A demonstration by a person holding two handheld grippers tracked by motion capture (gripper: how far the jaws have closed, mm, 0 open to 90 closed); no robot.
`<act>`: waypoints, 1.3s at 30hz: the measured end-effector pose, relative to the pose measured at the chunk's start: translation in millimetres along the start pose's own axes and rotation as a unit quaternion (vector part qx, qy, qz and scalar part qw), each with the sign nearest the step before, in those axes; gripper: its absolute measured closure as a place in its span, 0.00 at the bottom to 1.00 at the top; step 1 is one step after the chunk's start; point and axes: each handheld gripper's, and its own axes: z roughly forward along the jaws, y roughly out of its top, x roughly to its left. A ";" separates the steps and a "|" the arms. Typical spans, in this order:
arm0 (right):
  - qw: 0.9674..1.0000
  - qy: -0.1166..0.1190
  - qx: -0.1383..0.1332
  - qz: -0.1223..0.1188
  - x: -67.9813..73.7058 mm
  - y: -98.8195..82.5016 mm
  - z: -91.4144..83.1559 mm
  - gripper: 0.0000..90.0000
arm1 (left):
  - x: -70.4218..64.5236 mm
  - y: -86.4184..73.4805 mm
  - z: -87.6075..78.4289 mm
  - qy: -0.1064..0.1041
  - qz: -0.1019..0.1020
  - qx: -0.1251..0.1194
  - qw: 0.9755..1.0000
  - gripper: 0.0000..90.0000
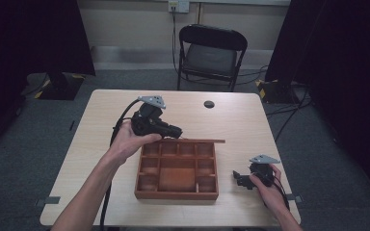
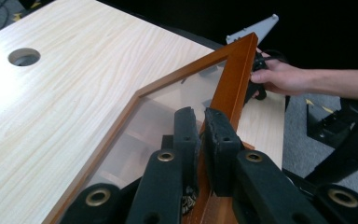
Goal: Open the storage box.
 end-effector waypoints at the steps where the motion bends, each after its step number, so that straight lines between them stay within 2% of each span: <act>1: 1.000 0.001 0.000 0.000 -0.1 0.0 0.1 0.07 | 0.3 -0.1 1.2 -0.005 0.002 0.000 1.000 0.93; 4: 1.000 0.001 0.000 0.000 0.0 0.1 0.1 0.07 | -0.8 0.4 1.3 0.002 0.002 -0.003 1.000 0.93; 16: 1.000 0.001 0.000 0.000 0.1 0.3 0.3 0.07 | 1.7 2.9 0.5 0.004 0.002 -0.005 1.000 0.93; 39: 1.000 0.001 0.000 0.000 0.1 0.3 0.3 0.07 | 3.7 2.5 0.5 0.001 -0.001 -0.009 1.000 0.93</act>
